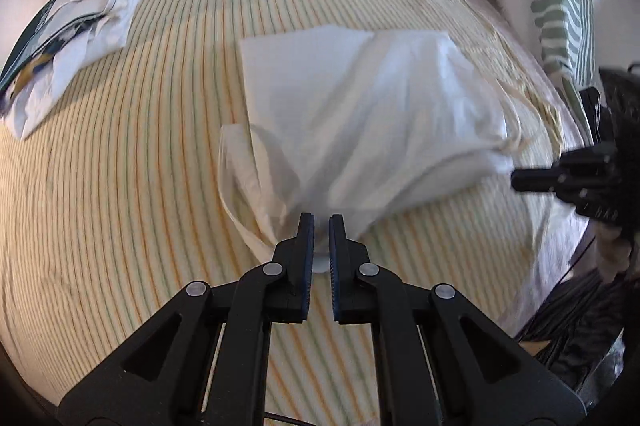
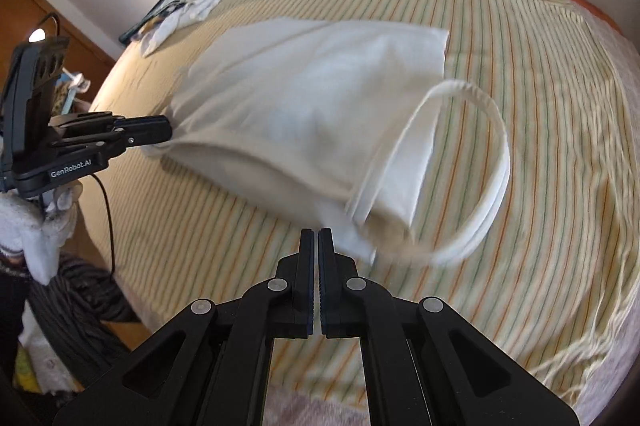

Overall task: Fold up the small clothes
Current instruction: 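Lift the held straps and fold them over toward the hem with both tools, then open both tools and release the folded tank top onto the bed, then grasp the folded tank top's edge with the left tool while the right tool grasps beside it, then lift the folded tank top and carry it onto the clothes pile with both tools, then lower the tank top onto the pile, open both tools and withdraw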

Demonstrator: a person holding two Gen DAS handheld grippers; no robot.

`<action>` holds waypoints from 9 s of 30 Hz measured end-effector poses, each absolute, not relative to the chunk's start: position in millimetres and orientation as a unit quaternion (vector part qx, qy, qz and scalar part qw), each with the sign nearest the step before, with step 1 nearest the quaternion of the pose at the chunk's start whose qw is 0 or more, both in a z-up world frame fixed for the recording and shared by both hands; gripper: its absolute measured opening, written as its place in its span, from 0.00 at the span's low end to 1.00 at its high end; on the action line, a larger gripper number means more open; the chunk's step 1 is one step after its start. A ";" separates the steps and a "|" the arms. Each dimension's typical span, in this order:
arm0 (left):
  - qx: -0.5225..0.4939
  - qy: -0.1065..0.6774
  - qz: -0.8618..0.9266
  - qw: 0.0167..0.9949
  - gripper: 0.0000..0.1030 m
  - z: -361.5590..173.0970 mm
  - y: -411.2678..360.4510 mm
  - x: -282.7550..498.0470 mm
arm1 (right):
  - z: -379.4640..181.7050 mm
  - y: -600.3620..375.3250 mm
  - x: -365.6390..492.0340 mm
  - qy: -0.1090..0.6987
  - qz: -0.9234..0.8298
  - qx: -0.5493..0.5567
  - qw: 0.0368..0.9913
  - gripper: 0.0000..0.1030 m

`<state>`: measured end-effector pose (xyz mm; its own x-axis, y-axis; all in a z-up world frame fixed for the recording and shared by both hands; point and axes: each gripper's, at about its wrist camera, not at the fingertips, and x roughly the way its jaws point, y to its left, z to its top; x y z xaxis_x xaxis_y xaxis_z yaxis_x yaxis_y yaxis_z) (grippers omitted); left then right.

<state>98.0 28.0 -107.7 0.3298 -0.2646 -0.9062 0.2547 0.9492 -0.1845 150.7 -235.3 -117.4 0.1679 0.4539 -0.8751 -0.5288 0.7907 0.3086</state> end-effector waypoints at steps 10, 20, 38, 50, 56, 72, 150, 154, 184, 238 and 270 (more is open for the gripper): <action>-0.021 0.503 -0.154 0.850 0.04 -72.3 24.1 93.9 | -91.8 -238.5 188.8 0.493 0.279 -0.006 0.824 0.01; -0.042 0.484 -0.121 0.866 0.04 -81.1 33.9 146.4 | -123.1 -252.2 145.6 0.579 0.301 -0.026 0.758 0.01; -0.079 0.493 -0.250 0.830 0.04 -95.7 -25.9 151.7 | -107.0 -301.6 286.8 0.516 0.245 0.171 0.803 0.46; -0.057 0.517 -0.271 0.810 0.04 -123.8 -47.4 140.2 | -127.0 -281.5 314.2 0.531 0.263 0.220 0.775 0.01; -0.063 0.521 -0.274 0.806 0.04 -122.4 -42.6 136.9 | -110.6 -303.5 323.8 0.509 0.216 0.229 0.801 0.04; -0.103 0.493 -0.136 0.853 0.04 -110.8 27.4 191.5 | -102.8 -241.8 262.4 0.495 0.259 0.036 0.829 0.10; -0.213 0.443 -0.156 0.857 0.07 -54.9 90.6 154.5 | -51.0 -210.3 221.0 0.478 0.329 0.113 0.807 0.05; -0.221 0.426 -0.147 0.865 0.07 -38.7 113.5 157.7 | -37.8 -191.0 225.0 0.453 0.341 0.104 0.817 0.04; -0.178 0.348 -0.002 0.921 0.06 30.5 346.6 263.6 | 23.0 68.8 328.3 0.387 0.427 0.047 0.816 0.04; -0.047 0.319 0.120 0.939 0.08 82.5 272.7 183.4 | 59.9 47.4 250.2 0.339 0.340 -0.084 0.874 0.05; -0.062 0.291 0.084 0.951 0.62 35.4 153.4 36.2 | 20.9 -74.4 143.3 0.296 0.306 -0.096 0.900 0.36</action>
